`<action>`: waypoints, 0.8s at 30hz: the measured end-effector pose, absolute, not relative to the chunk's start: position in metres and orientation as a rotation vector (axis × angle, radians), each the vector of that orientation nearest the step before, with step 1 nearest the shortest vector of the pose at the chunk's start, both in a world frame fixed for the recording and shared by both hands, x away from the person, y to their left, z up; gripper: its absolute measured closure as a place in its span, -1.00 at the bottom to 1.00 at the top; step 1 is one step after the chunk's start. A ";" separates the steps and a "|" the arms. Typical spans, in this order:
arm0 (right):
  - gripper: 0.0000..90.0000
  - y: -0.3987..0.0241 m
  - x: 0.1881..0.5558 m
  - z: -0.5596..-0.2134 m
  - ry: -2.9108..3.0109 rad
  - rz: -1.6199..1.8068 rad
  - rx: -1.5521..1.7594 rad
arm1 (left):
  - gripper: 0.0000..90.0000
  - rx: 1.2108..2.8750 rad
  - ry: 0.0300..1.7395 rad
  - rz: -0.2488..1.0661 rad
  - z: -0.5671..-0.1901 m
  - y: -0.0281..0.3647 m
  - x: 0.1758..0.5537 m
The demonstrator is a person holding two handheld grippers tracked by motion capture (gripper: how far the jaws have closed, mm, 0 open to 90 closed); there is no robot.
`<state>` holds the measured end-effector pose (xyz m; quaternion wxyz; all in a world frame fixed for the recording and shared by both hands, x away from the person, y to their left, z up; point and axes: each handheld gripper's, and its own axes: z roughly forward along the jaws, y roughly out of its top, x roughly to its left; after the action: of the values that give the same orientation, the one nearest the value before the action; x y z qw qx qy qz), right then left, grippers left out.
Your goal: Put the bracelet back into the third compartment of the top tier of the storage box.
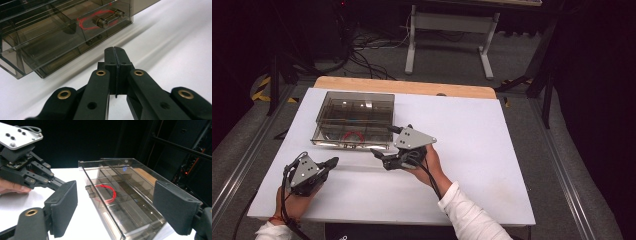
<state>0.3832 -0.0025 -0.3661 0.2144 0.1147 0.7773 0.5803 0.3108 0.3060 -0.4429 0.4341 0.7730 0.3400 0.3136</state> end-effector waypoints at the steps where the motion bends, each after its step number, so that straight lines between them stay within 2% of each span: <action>1: -0.57 -0.004 0.383 -0.366 2.151 1.613 0.325 | 0.99 1.927 0.847 0.782 -0.443 0.306 0.311; 24: -0.71 -0.063 0.381 -0.375 2.018 1.607 0.452 | 0.99 1.945 0.833 0.772 -0.446 0.302 0.313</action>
<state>0.3807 -0.0631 -0.3754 0.2583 0.1666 0.7444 0.5928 0.3126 0.3018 -0.4460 0.4301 0.7795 0.3341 0.3095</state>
